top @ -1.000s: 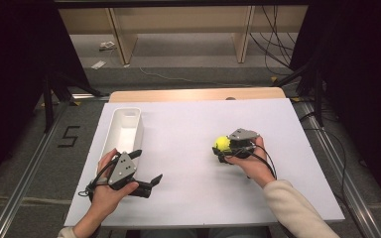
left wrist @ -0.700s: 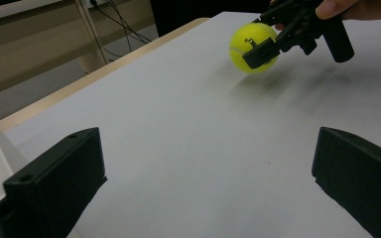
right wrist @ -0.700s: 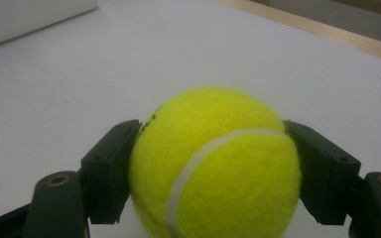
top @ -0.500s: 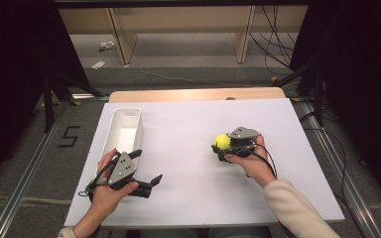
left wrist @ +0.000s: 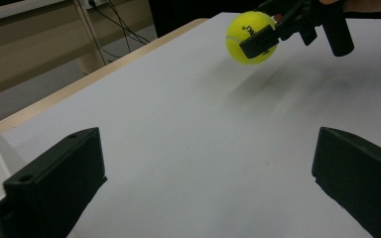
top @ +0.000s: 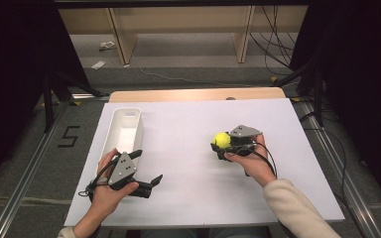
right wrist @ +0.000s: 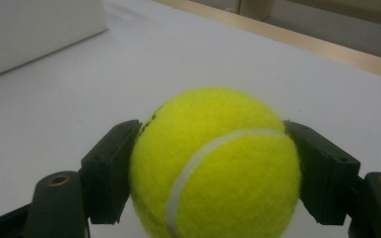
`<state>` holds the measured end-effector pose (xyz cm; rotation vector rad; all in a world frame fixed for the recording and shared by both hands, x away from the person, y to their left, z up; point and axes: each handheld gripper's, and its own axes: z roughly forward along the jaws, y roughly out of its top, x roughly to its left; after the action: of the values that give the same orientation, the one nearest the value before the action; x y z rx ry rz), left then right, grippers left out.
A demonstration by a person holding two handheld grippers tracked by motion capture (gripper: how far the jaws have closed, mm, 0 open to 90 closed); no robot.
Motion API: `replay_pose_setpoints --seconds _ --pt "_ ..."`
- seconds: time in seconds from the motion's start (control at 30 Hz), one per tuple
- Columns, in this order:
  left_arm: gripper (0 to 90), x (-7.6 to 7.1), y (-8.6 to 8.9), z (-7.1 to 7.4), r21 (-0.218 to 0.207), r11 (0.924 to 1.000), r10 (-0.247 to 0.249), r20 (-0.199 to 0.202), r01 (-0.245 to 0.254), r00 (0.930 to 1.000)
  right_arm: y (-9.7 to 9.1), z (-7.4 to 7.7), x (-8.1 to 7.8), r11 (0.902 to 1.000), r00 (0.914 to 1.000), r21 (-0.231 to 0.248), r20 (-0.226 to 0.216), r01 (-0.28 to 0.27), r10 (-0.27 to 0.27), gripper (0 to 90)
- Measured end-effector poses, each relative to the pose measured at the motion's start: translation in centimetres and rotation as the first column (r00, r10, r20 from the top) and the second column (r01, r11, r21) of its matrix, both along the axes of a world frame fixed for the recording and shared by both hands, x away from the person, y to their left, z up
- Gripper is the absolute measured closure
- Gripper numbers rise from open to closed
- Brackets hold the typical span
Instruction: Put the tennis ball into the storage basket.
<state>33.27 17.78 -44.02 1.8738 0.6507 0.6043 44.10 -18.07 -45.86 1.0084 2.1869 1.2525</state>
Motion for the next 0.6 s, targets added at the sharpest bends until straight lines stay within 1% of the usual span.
replay_pose_setpoints --seconds 0.13,0.23,0.4,0.6 --pt "0.0 -0.01 -0.02 0.01 0.001 1.0 0.0 0.001 0.0 1.0 0.13 0.28 -0.08 0.9998 1.0 0.017 0.006 -0.003 0.003 26.9" --pt "0.0 0.0 -0.01 0.0 0.004 1.0 0.001 0.003 -0.001 1.0 0.15 0.43 -0.14 0.9998 1.0 0.021 0.006 -0.002 0.002 26.9" --pt "0.0 -0.02 -0.01 0.01 -0.002 1.0 -0.003 -0.001 0.003 1.0 0.22 0.56 -0.12 0.9999 0.9999 0.016 0.011 -0.003 0.003 26.9" --pt "0.0 -0.06 -0.09 0.02 -0.003 1.0 -0.008 -0.003 0.008 1.0 0.24 0.7 -0.09 0.9998 0.9999 0.021 0.01 -0.004 0.003 26.9"
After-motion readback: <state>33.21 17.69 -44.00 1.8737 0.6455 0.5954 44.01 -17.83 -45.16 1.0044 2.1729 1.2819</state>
